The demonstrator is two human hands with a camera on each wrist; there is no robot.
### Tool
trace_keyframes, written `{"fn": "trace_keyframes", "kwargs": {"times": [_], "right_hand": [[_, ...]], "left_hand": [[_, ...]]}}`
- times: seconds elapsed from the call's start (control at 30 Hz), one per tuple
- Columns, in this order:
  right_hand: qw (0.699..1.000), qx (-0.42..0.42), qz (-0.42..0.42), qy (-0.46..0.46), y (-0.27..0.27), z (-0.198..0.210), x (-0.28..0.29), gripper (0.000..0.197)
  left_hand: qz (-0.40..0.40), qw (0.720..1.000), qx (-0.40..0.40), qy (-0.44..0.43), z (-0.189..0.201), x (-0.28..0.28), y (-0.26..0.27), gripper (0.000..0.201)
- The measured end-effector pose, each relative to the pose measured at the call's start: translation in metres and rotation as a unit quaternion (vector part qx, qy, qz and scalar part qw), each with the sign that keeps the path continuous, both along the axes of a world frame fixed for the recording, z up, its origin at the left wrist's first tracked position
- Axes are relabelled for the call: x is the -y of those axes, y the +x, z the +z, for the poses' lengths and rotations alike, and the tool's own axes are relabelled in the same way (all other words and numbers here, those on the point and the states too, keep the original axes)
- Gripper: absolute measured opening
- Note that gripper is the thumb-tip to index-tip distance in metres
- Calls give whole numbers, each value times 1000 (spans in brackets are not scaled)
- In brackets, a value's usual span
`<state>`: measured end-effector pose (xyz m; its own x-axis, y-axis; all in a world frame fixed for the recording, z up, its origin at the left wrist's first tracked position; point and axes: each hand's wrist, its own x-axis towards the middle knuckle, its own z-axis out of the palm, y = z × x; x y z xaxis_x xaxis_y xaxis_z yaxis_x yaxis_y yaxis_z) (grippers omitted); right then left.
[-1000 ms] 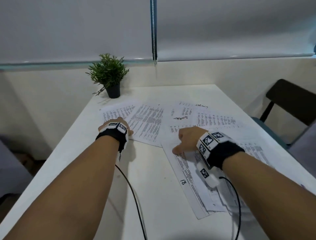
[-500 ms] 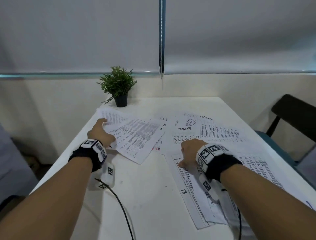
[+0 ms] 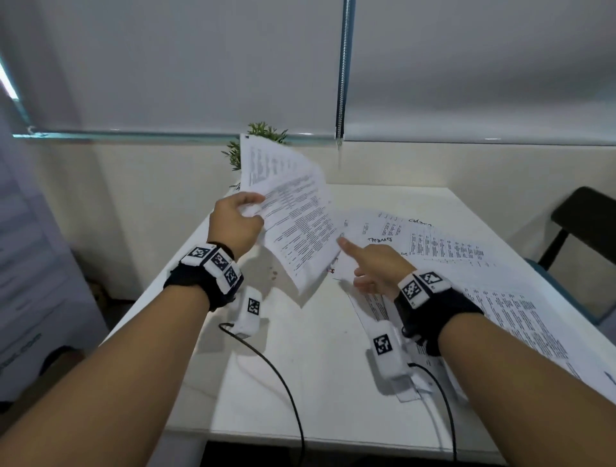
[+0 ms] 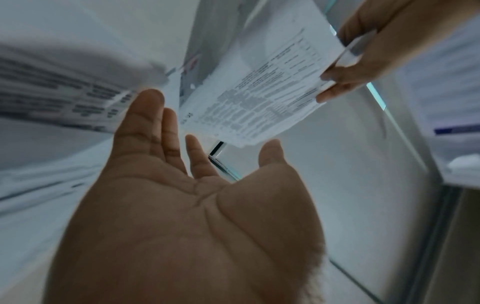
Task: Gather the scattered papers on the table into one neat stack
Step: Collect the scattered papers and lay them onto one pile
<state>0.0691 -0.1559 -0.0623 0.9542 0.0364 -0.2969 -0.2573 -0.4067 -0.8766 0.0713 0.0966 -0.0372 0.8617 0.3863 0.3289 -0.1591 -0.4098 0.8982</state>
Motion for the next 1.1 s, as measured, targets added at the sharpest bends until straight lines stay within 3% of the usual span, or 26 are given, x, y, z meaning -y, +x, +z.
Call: {"fn": "trace_keyframes", "kwargs": {"times": [0.1, 0.2, 0.3, 0.4, 0.47, 0.53, 0.57, 0.63, 0.7, 0.73, 0.8, 0.87, 0.97, 1.1], "right_hand": [[985, -87, -27, 145, -9, 5, 0, 70], [964, -105, -16, 244, -17, 6, 3, 65], [934, -37, -2, 355, -24, 7, 1, 55], [921, 58, -12, 384, -28, 13, 9, 34], [931, 106, -41, 346, -28, 17, 23, 17], [943, 133, -40, 303, -31, 17, 41, 21], [949, 141, -31, 280, -30, 14, 51, 34], [969, 147, -18, 197, -33, 10, 72, 69], [980, 168, -31, 98, -31, 7, 100, 87], [982, 175, -44, 57, -38, 13, 112, 82], [982, 181, -51, -2, -51, 25, 141, 48], [981, 168, -58, -73, -57, 33, 174, 32], [984, 93, -72, -133, -50, 31, 221, 29], [971, 53, -88, -218, -47, 23, 258, 42]], "left_hand": [[-59, 994, 50, -76, 9, 7, -19, 45], [-101, 977, 87, -164, 11, 9, -39, 53], [-139, 971, 95, -171, 6, 4, -56, 60], [-195, 968, 78, -139, 0, 2, -72, 55], [-217, 956, 66, -185, 3, 2, -79, 46], [-237, 942, 17, -236, 4, 8, -78, 47], [-233, 948, -10, -218, 5, 15, -75, 54], [-231, 964, -64, -117, 5, 37, -67, 87], [-265, 956, -103, -77, 5, 64, -59, 107], [-288, 949, -115, -52, 7, 78, -57, 112], [-325, 936, -131, 24, 11, 108, -57, 111], [-371, 914, -162, 16, 10, 137, -55, 97], [-399, 889, -215, -66, 6, 175, -51, 43], [-311, 929, -192, 50, -6, 217, -45, 12]]}}
